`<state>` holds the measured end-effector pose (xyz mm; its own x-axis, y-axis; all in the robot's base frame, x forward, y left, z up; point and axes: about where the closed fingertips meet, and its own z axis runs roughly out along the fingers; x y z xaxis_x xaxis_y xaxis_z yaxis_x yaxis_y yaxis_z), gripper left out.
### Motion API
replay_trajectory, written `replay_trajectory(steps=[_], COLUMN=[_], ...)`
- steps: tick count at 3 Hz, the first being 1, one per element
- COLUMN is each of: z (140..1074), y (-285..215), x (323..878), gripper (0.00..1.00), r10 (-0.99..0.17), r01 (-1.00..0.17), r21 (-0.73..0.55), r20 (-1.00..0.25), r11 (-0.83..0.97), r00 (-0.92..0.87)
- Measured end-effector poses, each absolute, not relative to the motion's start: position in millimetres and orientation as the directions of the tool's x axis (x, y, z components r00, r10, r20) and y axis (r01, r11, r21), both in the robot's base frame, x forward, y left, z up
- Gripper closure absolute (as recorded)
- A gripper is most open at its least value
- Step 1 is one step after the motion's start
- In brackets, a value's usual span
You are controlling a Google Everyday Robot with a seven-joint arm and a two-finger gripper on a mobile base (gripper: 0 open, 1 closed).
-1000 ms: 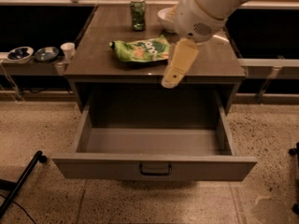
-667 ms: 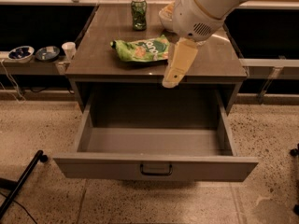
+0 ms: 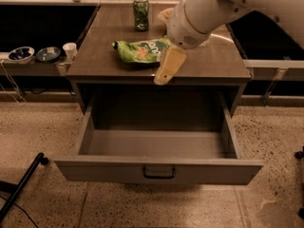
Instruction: Place green rice chip bag into top drawer
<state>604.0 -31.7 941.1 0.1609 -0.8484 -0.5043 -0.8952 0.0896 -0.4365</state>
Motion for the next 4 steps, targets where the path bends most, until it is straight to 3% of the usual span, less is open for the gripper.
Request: replay_trajectory(steps=[1, 2, 4], z=[920.0, 903.7, 875.7], y=[-20.0, -11.1, -3.4], x=[651.4, 686.5, 722.3], gripper=[0.13, 0.18, 0.18], r10=[-0.843, -0.854, -0.876], r01=[-0.854, -0.837, -0.838], r21=[-0.506, -0.529, -0.522], r20=[-0.507, -0.494, -0.466], r11=[0.122, 0.143, 0.159], r00=[0.18, 0.166, 0.124])
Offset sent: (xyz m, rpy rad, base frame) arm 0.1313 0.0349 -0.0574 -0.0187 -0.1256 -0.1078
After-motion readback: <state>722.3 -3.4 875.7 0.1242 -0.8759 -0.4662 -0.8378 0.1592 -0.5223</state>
